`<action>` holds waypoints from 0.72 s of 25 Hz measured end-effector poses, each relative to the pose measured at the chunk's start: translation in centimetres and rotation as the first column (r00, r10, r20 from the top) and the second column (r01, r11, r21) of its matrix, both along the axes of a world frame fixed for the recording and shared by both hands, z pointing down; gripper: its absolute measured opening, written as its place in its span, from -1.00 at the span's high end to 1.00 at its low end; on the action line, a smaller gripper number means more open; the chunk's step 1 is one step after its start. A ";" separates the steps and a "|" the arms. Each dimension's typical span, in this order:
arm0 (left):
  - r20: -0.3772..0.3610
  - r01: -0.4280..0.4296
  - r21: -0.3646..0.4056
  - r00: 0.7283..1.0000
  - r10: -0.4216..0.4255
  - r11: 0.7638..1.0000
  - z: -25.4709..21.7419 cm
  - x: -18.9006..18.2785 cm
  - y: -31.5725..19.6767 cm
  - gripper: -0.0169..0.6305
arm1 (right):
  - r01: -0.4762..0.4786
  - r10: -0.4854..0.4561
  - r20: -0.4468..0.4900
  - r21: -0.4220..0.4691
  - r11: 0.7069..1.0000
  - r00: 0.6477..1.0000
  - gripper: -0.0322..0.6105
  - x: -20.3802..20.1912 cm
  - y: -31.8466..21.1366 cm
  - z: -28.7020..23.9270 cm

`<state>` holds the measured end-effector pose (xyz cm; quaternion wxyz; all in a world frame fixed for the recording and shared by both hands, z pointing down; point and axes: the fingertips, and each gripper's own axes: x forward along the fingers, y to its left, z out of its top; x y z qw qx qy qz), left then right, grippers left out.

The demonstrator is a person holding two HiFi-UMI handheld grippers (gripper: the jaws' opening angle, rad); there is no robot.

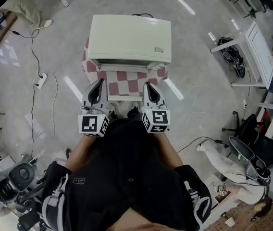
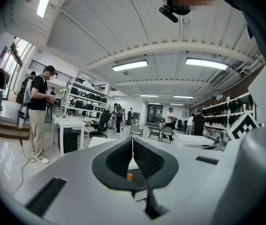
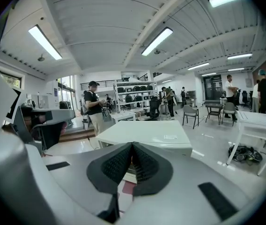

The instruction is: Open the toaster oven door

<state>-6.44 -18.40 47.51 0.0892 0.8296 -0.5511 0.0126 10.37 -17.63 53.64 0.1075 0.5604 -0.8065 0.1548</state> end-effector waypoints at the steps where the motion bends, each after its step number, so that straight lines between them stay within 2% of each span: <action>1: 0.000 0.000 -0.007 1.000 0.000 1.000 0.1 0.0 0.0 0.91 | 0.004 -0.004 0.001 -0.001 1.000 1.000 0.82 -0.1 0.1 0.0; 18: 0.007 -0.006 -0.027 1.000 0.006 1.000 0.6 0.1 -0.2 0.91 | 0.018 -0.018 0.009 0.004 1.000 1.000 0.82 -0.7 0.5 -0.2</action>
